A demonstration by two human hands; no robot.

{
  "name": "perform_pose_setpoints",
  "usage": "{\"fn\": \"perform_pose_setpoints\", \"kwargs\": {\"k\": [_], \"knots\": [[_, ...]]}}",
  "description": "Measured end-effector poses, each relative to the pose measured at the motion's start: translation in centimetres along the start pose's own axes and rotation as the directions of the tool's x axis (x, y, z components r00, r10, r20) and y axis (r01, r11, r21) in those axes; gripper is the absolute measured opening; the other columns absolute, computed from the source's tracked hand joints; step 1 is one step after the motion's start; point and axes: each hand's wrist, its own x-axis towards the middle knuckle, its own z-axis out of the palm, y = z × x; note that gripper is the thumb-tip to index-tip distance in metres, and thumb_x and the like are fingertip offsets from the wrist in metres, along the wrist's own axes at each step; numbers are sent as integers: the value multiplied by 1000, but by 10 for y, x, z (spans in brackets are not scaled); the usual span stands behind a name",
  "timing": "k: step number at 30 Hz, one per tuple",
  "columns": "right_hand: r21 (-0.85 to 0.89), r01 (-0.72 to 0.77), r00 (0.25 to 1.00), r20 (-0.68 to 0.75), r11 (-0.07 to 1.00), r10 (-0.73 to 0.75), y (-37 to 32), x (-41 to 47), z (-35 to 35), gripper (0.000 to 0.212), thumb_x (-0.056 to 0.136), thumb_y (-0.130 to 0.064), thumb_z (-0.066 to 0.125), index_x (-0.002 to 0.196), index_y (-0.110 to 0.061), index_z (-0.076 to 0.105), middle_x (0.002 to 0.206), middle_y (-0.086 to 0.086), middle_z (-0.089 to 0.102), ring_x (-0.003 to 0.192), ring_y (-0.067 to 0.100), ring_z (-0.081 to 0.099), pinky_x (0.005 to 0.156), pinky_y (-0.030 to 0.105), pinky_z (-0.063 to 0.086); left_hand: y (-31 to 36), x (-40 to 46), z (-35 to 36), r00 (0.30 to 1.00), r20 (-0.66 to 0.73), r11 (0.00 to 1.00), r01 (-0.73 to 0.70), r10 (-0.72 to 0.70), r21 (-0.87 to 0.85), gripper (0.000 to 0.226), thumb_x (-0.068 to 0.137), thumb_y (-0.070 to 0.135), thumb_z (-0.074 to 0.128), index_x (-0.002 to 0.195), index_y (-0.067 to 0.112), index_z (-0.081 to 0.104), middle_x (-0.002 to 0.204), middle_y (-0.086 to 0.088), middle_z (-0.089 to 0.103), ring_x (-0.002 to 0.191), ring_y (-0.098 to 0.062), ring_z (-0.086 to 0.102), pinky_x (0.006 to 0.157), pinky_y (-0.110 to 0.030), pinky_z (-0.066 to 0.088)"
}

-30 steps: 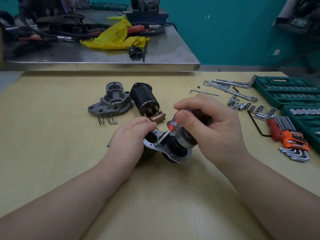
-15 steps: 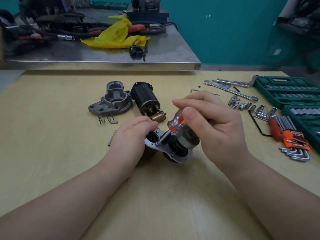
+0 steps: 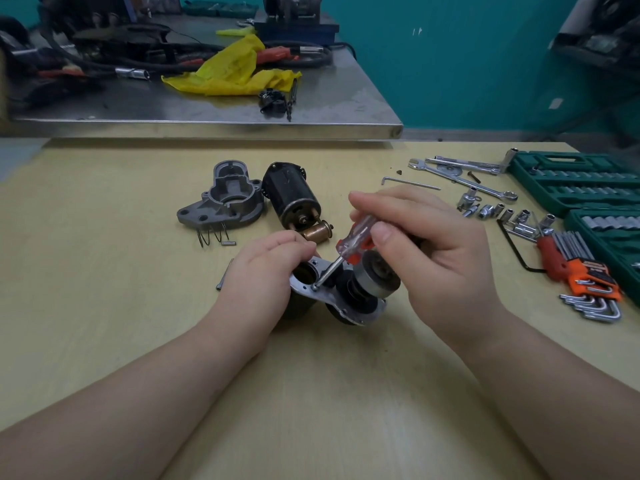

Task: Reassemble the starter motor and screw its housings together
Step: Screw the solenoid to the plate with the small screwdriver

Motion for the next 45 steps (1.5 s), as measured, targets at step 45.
{"fn": "perform_pose_setpoints", "kwargs": {"k": [45], "knots": [[51, -67, 997, -22, 996, 68, -4, 0, 1, 28, 97, -4, 66, 118, -18, 74, 111, 8, 75, 100, 17, 70, 85, 46, 60, -2, 2, 2, 999, -23, 998, 40, -41, -48, 27, 76, 41, 62, 80, 15, 67, 86, -7, 66, 75, -8, 57, 75, -37, 42]]}}
